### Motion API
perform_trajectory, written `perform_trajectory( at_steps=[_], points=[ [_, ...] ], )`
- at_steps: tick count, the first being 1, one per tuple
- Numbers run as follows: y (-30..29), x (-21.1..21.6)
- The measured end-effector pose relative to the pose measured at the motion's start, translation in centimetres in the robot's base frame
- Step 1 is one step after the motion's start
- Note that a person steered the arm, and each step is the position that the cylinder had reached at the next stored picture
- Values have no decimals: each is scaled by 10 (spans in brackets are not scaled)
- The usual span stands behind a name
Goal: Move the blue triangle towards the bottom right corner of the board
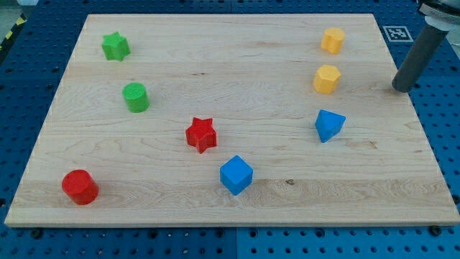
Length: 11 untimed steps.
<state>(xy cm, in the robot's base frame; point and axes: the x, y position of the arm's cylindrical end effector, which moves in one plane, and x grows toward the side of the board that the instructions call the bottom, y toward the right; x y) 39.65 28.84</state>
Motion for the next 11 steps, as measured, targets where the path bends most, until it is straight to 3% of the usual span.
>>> perform_trajectory(
  at_steps=[3, 4, 5, 9, 11],
  points=[
    [0, 6],
    [-7, 58],
    [-17, 75],
    [-75, 75],
    [-108, 27]
  ],
)
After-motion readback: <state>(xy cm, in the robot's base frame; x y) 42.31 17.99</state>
